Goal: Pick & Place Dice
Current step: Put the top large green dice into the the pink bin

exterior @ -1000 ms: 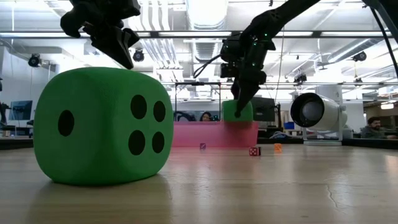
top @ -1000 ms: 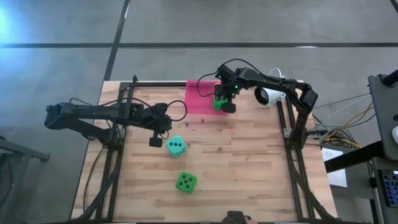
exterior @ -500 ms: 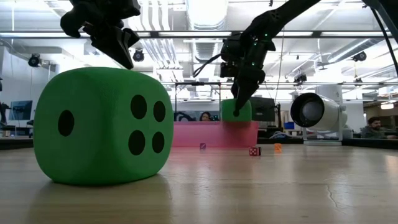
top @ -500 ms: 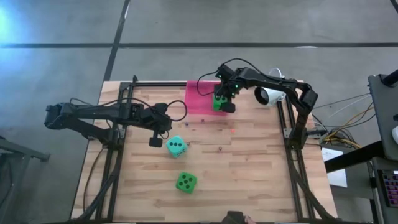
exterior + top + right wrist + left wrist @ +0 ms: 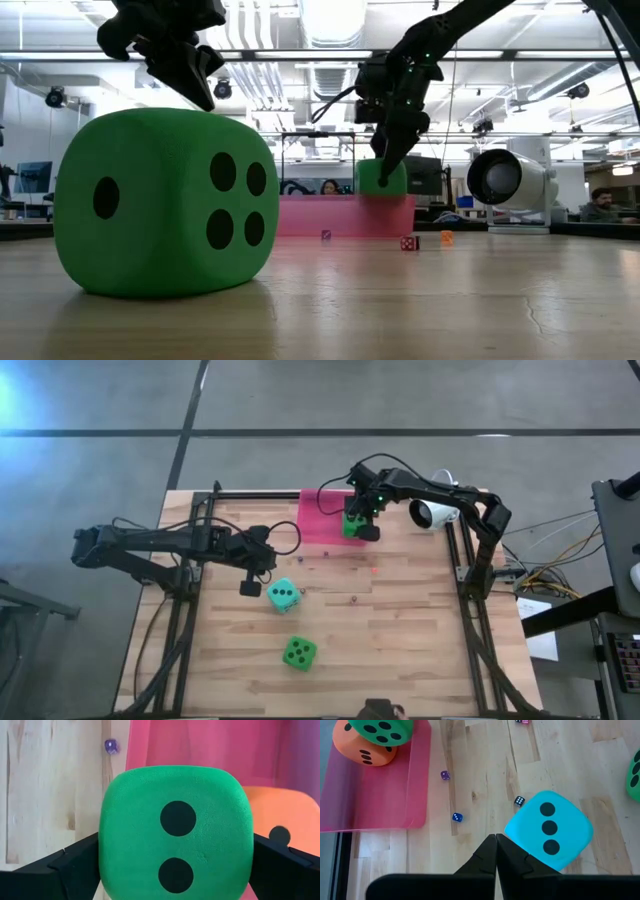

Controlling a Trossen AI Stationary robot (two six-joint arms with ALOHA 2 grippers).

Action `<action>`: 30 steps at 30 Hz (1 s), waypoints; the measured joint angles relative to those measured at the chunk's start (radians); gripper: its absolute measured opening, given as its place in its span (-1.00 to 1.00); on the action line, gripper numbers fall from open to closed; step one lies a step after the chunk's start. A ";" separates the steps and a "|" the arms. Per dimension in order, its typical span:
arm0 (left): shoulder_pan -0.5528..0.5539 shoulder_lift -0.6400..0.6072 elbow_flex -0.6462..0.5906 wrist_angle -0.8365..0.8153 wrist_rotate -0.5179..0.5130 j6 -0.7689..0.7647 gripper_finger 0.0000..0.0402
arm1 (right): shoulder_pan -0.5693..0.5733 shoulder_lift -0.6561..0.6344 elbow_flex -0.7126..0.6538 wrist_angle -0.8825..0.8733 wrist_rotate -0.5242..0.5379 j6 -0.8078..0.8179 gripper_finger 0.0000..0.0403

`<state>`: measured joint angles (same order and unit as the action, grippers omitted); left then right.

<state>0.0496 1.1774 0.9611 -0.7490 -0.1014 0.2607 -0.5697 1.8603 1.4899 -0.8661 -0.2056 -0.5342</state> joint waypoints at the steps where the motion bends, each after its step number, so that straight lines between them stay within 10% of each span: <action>1: 0.000 0.000 0.000 0.000 0.000 0.000 -0.96 | 0.000 0.000 -0.001 -0.003 0.009 -0.004 0.96; 30: 0.000 0.000 0.000 0.000 0.000 0.000 -0.96 | 0.000 -0.006 -0.022 0.010 0.097 0.034 0.97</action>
<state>0.0496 1.1774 0.9611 -0.7490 -0.1017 0.2609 -0.5697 1.8542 1.4677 -0.8558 -0.1090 -0.5007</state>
